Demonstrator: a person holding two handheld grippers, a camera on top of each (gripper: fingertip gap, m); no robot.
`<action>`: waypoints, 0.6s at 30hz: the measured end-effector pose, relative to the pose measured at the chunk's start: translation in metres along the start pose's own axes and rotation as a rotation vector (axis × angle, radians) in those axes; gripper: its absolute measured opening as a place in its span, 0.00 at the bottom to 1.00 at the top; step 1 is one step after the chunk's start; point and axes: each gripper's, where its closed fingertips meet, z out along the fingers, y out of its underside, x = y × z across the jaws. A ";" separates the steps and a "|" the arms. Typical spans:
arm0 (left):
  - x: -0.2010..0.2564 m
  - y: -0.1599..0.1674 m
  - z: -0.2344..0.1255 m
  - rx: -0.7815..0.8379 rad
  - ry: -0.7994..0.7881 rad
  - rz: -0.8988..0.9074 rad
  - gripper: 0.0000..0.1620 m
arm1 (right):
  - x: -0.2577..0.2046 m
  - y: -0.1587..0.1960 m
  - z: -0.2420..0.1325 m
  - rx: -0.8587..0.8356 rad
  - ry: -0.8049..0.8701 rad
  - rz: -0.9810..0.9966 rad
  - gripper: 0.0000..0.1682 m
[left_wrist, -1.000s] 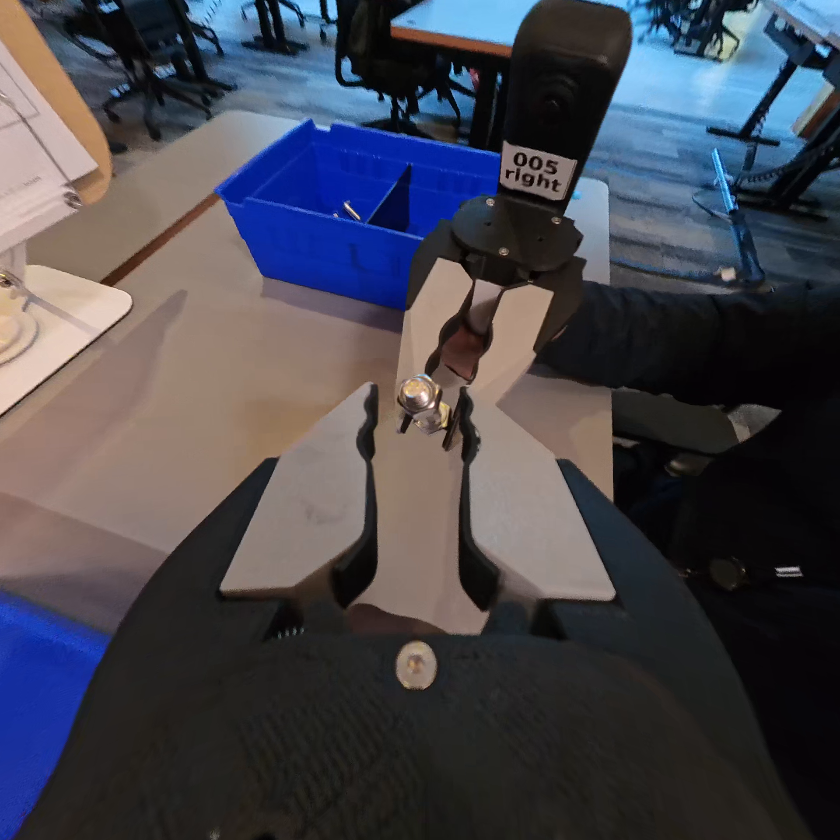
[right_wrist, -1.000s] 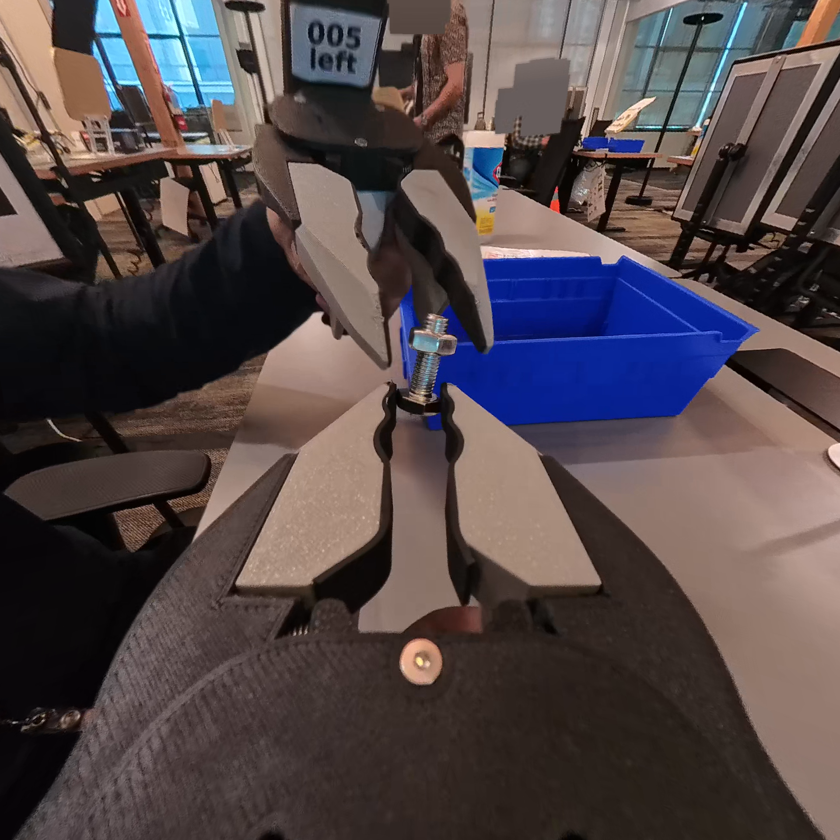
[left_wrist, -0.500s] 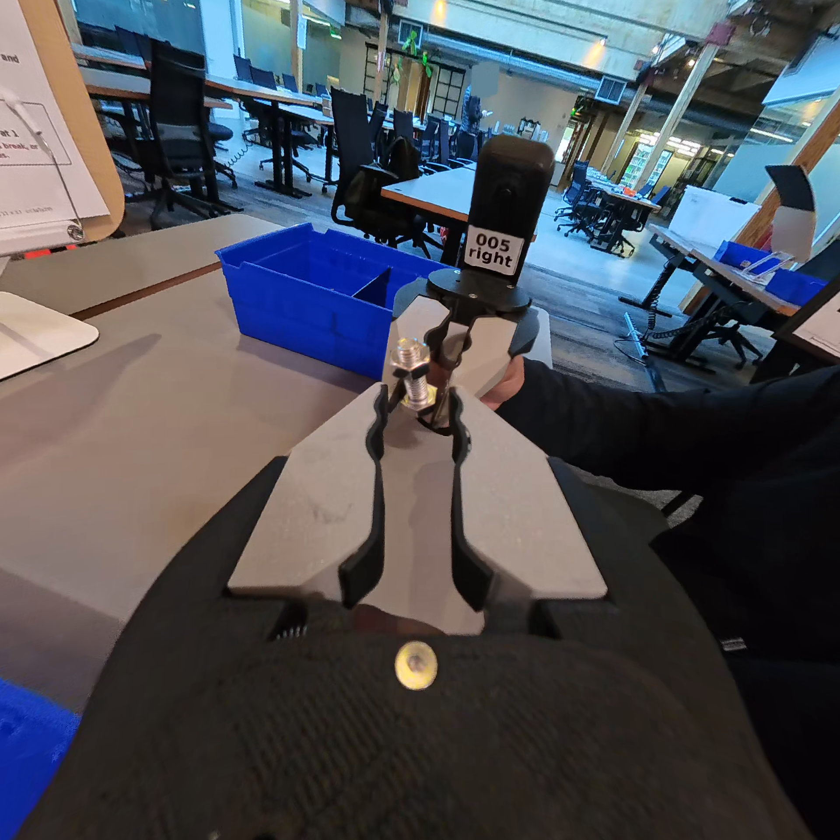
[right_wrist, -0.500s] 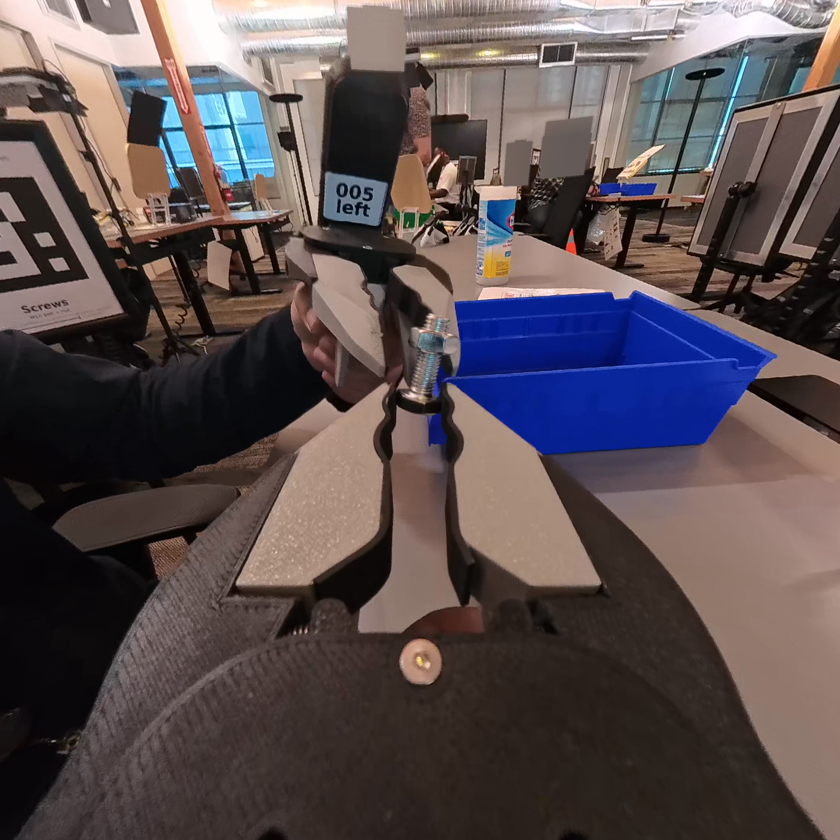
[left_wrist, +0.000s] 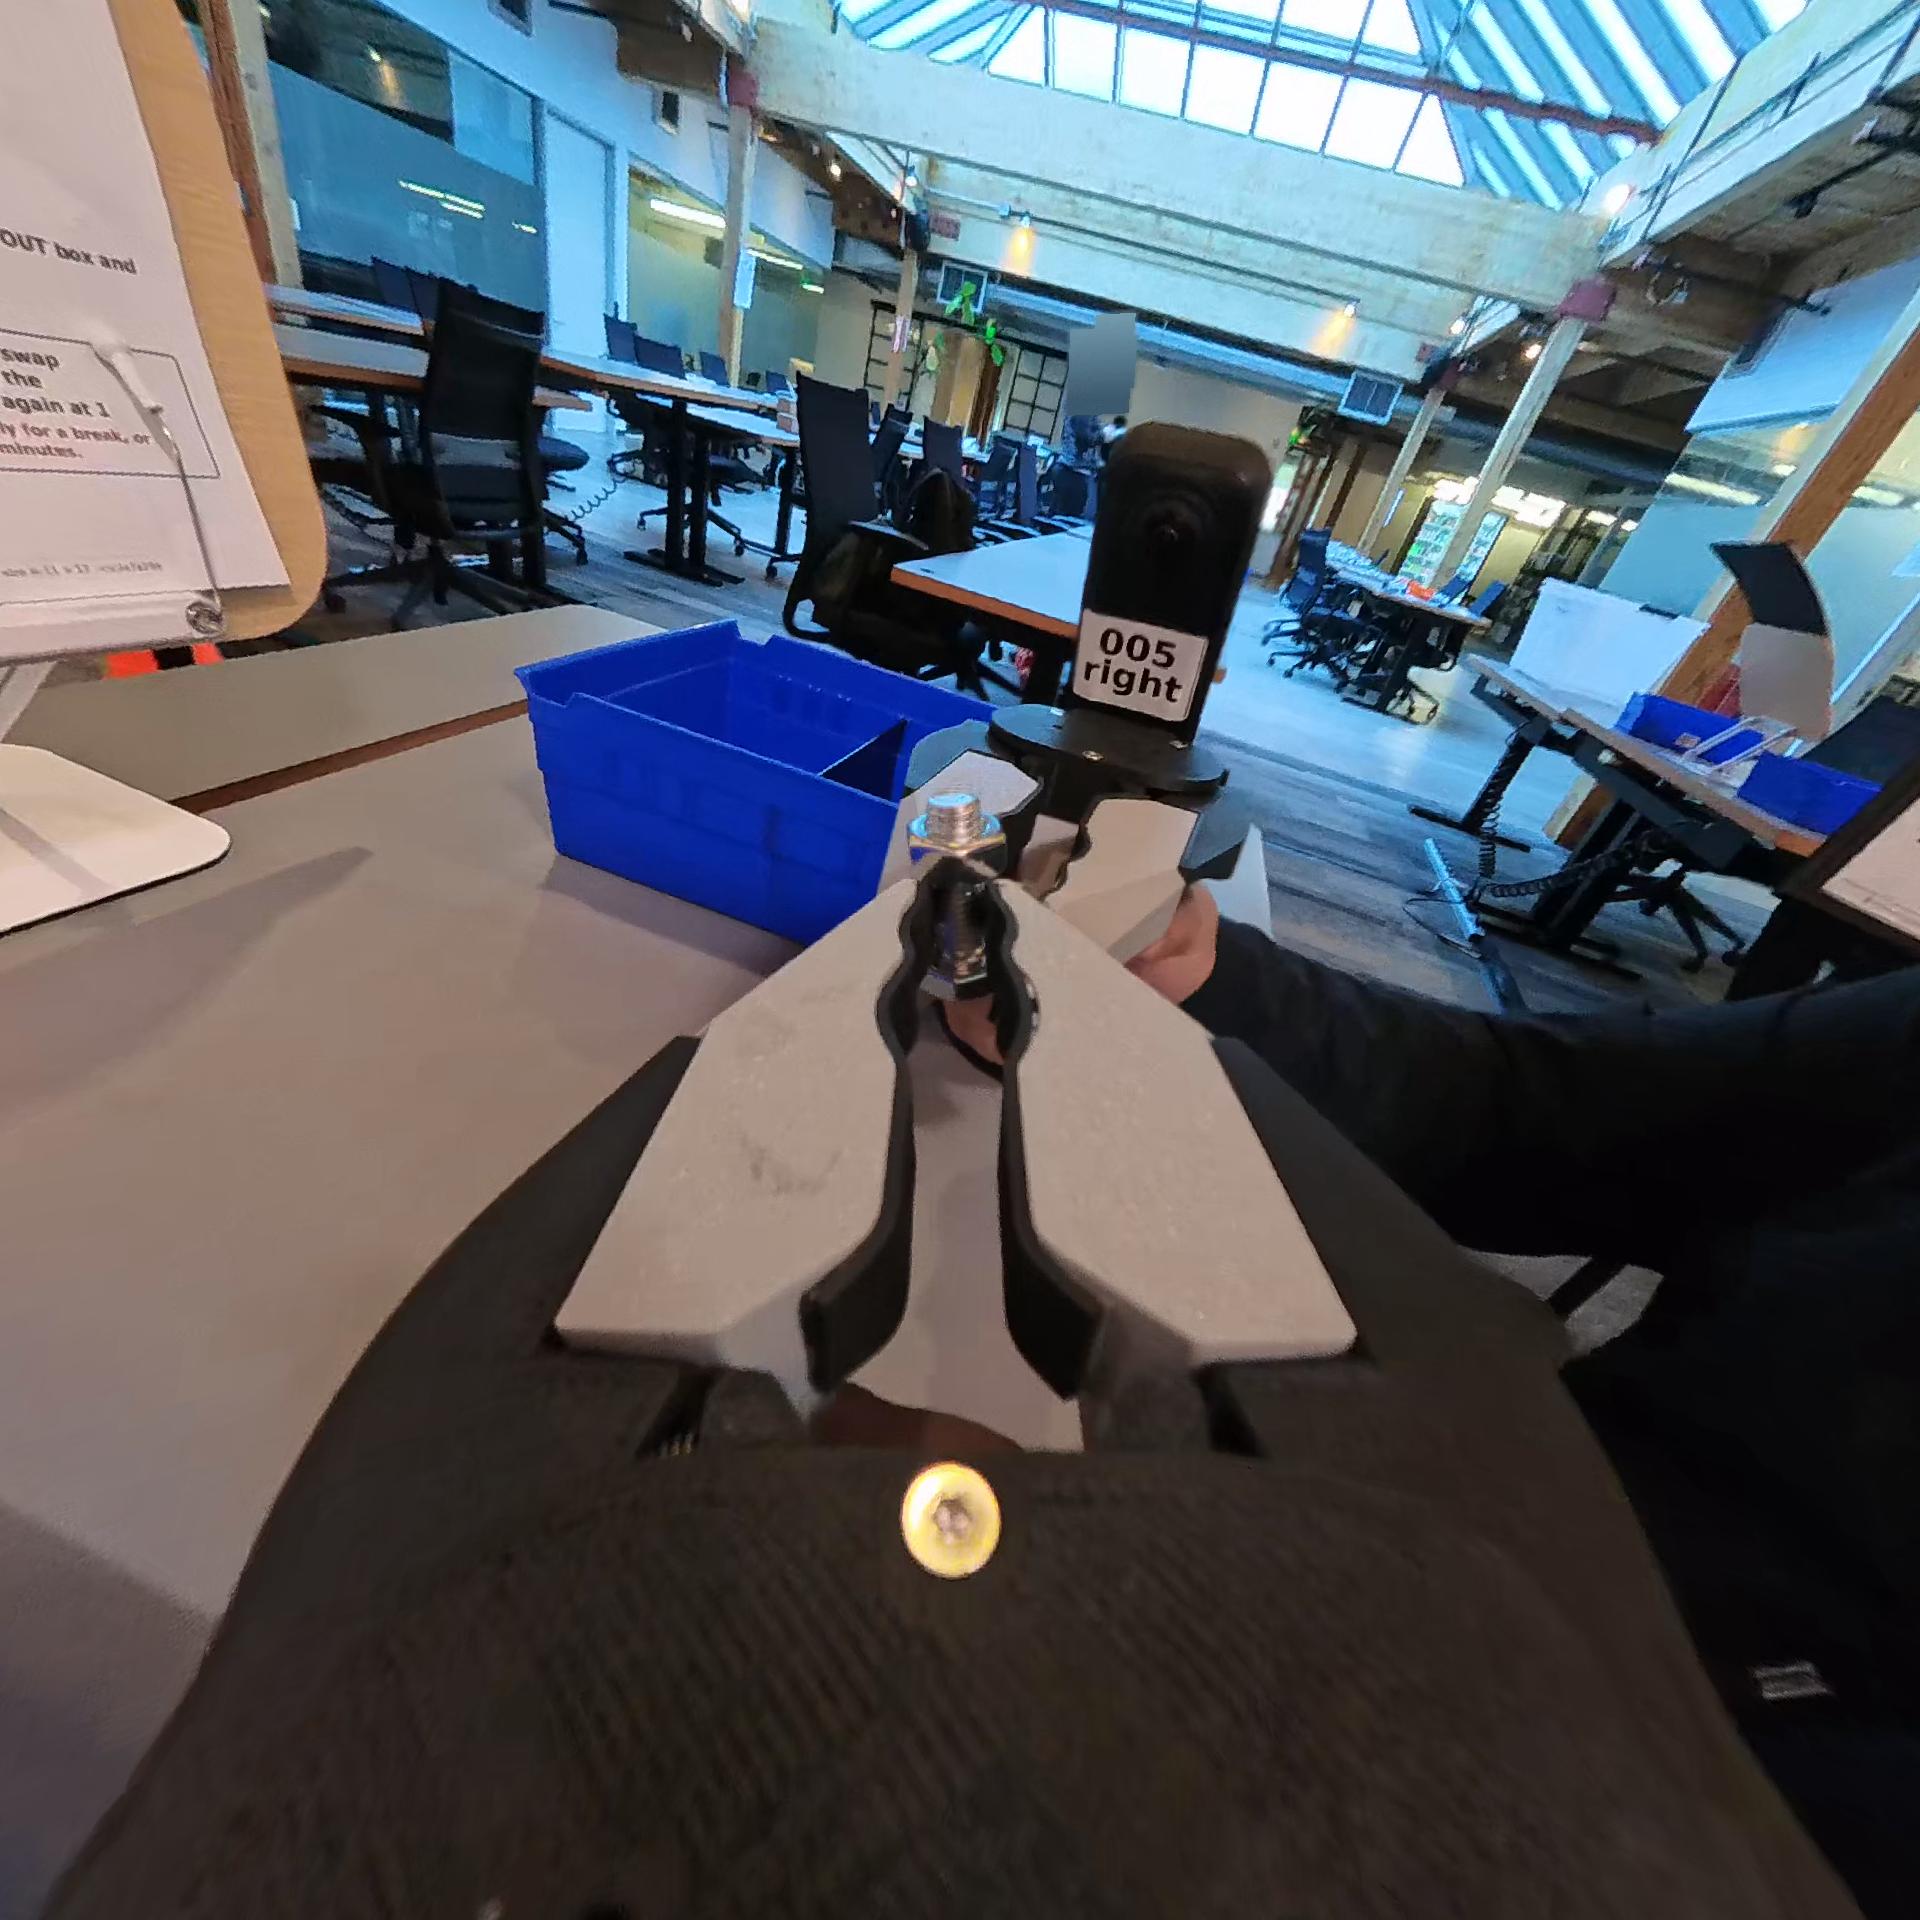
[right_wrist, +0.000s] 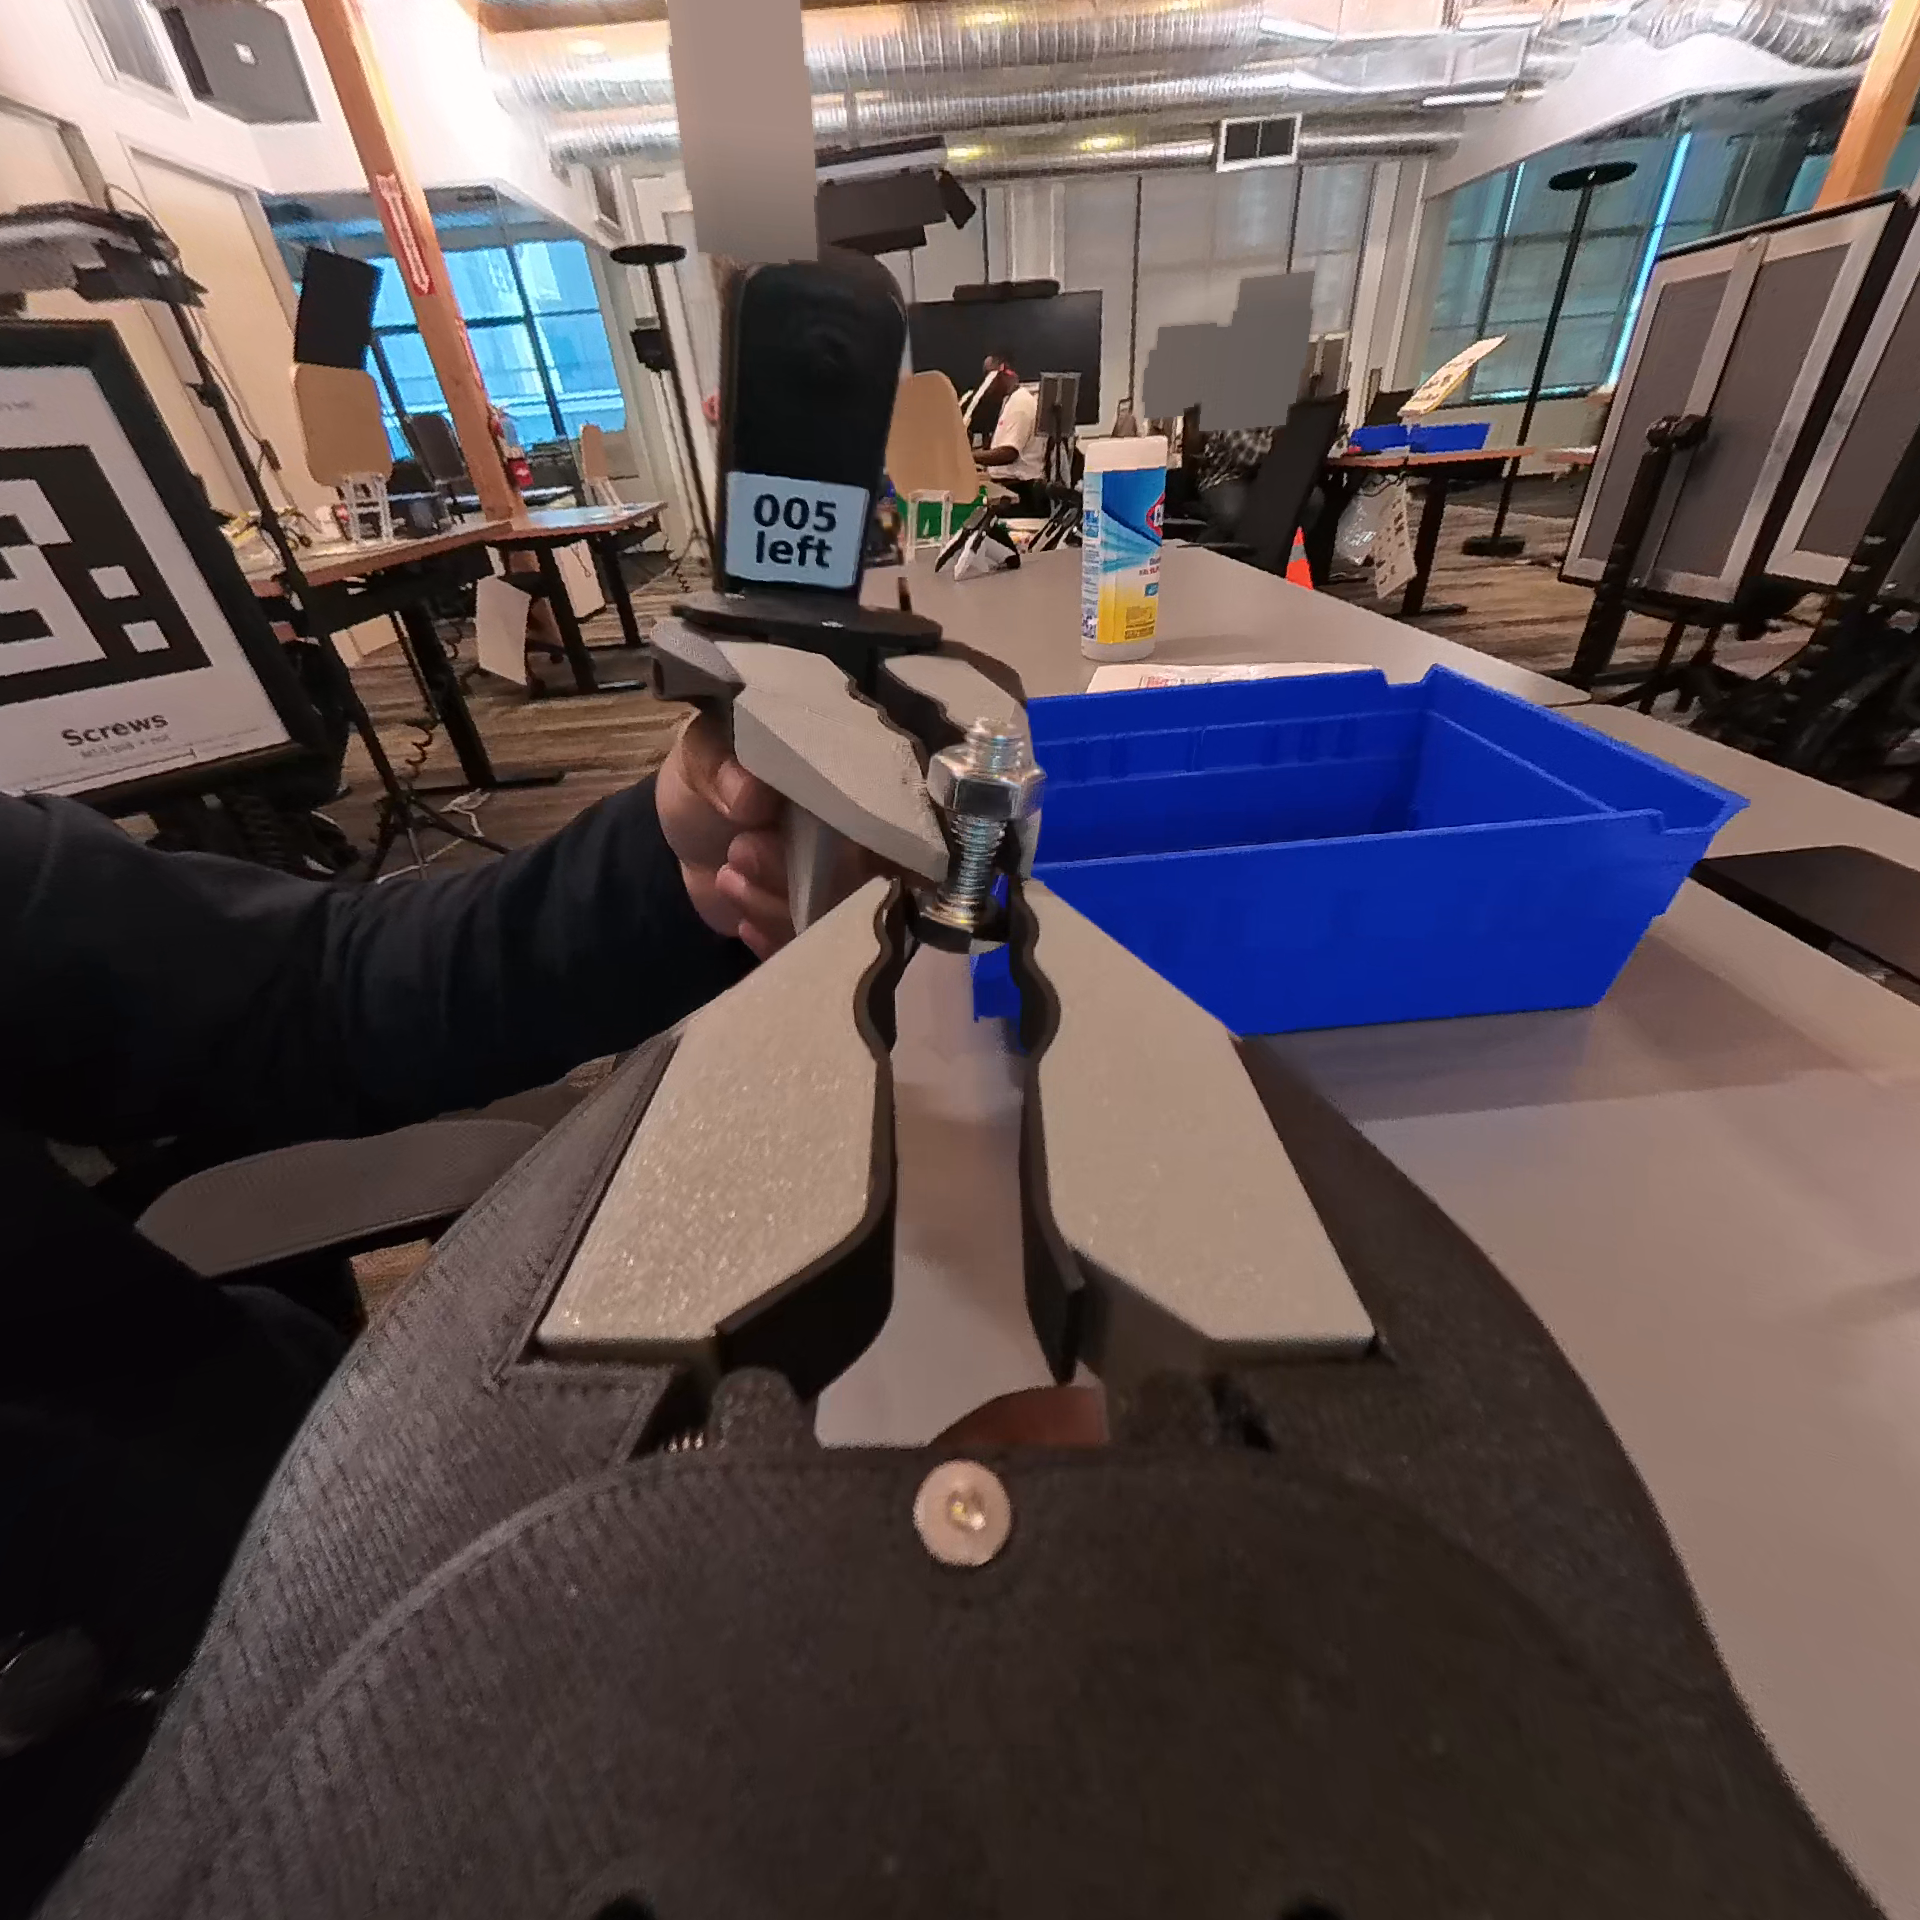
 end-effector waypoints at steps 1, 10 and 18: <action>0.000 0.001 0.001 -0.009 -0.007 0.019 0.04 | 0.000 0.001 -0.001 -0.011 -0.006 0.005 0.09; -0.010 -0.001 0.003 -0.011 -0.031 0.022 0.04 | 0.016 -0.002 -0.016 -0.043 0.086 -0.052 0.17; -0.016 0.023 0.011 -0.112 -0.085 0.099 0.04 | 0.019 -0.009 -0.018 0.023 0.043 0.078 0.15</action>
